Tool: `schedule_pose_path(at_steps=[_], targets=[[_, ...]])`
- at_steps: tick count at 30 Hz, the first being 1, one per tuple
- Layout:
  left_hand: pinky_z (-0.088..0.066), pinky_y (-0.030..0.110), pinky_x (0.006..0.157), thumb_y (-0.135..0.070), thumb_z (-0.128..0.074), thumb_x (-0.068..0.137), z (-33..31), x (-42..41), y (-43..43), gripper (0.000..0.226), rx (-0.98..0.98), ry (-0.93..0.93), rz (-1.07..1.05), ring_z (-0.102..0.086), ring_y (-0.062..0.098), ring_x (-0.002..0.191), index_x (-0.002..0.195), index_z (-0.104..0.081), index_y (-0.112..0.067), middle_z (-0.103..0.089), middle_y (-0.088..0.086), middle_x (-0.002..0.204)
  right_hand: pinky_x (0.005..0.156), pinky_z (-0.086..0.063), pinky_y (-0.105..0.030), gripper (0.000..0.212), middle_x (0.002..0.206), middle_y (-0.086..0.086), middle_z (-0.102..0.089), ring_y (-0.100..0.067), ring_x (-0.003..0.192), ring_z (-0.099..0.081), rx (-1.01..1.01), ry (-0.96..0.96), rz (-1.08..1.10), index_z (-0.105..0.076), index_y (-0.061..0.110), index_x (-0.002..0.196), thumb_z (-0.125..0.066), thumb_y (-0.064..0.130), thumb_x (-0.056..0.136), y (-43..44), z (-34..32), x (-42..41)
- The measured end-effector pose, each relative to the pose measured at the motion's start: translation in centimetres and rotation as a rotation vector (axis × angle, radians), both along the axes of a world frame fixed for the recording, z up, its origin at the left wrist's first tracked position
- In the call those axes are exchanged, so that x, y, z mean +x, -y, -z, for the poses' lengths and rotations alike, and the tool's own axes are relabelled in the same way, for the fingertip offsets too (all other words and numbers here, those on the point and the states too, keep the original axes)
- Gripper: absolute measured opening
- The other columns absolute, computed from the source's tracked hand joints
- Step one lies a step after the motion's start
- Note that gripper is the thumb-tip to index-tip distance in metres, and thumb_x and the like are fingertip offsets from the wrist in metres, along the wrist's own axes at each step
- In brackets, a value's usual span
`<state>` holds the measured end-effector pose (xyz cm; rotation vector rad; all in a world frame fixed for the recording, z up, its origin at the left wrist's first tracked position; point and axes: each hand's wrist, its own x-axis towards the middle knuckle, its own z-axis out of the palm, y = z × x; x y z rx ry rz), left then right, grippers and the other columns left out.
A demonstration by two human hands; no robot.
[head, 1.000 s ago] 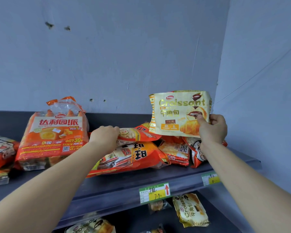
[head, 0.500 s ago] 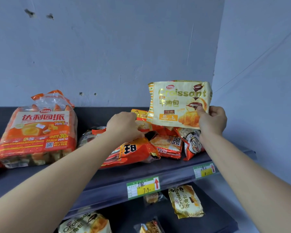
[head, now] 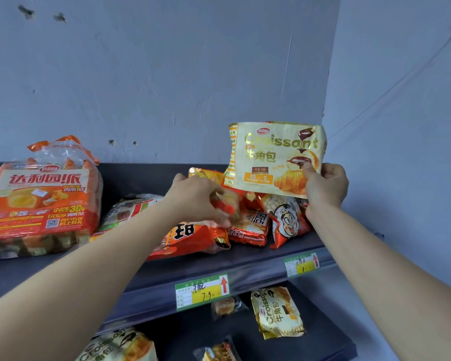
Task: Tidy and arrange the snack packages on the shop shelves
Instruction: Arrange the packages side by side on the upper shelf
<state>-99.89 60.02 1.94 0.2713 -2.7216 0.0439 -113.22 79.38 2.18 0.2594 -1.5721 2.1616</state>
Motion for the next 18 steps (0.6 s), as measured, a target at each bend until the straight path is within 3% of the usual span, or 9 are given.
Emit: schedule_pose_path(at_steps=[2,4,6,9,13,18], targets=[[-0.028,0.045,0.108,-0.092,-0.050,0.056,-0.8,0.0,0.2,0.092,0.281,0.131,0.003,-0.049,0.017,0.120,0.124,-0.060,-0.032,-0.059,-0.010,0.126,0.074,-0.058,-0.038,0.019,0.092,0.002,-0.064,-0.019,0.084,-0.066,0.016,0.005,0.015,-0.054,0.020,0.090,-0.072,0.021,0.085,-0.3,0.1,-0.5],[-0.039,0.046,0.102,-0.098,-0.035,0.054,-1.2,-0.1,0.8,0.101,0.317,0.076,-0.108,-0.053,0.021,0.113,0.118,-0.064,-0.025,-0.060,-0.001,0.127,0.078,-0.058,-0.041,0.019,0.091,0.002,-0.064,-0.019,0.084,-0.066,0.014,0.013,0.026,-0.054,0.020,0.089,-0.072,0.022,0.084,-0.6,0.3,-1.0],[-0.044,0.035,0.089,-0.086,-0.039,0.073,-1.1,-0.1,1.4,0.087,0.288,0.087,-0.259,-0.053,0.022,0.100,0.114,-0.061,-0.013,-0.060,0.009,0.126,0.081,-0.056,-0.042,0.020,0.091,0.003,-0.064,-0.018,0.083,-0.064,0.013,0.020,0.038,-0.055,0.019,0.092,-0.072,0.024,0.084,-0.9,0.4,-1.3],[-0.043,0.033,0.077,-0.066,-0.056,0.082,-0.6,-0.2,1.7,0.062,0.588,0.124,-0.315,-0.053,0.025,0.088,0.098,-0.056,-0.006,-0.059,0.014,0.105,0.082,-0.056,-0.042,0.020,0.092,0.003,-0.063,-0.018,0.083,-0.063,0.004,0.025,0.039,-0.055,0.018,0.094,-0.072,0.024,0.084,-1.2,0.5,-1.7],[-0.040,0.025,0.049,-0.032,-0.075,0.083,-0.7,-0.2,1.2,0.038,0.910,0.013,-0.283,-0.045,0.016,0.056,0.078,-0.049,-0.005,-0.052,0.008,0.071,0.085,-0.055,-0.047,0.020,0.094,0.002,-0.065,-0.020,0.085,-0.065,0.009,0.029,0.031,-0.054,0.022,0.090,-0.072,0.027,0.083,-1.2,0.3,-1.9],[-0.045,0.028,0.049,-0.007,-0.071,0.085,0.0,-1.1,0.5,0.016,1.033,-0.174,-0.267,-0.052,0.020,0.059,0.084,-0.055,-0.004,-0.056,0.013,0.081,0.093,-0.048,-0.052,0.022,0.088,0.009,-0.065,-0.020,0.087,-0.066,0.019,0.027,0.022,-0.051,0.031,0.077,-0.073,0.034,0.078,-0.9,-0.3,-1.7]])
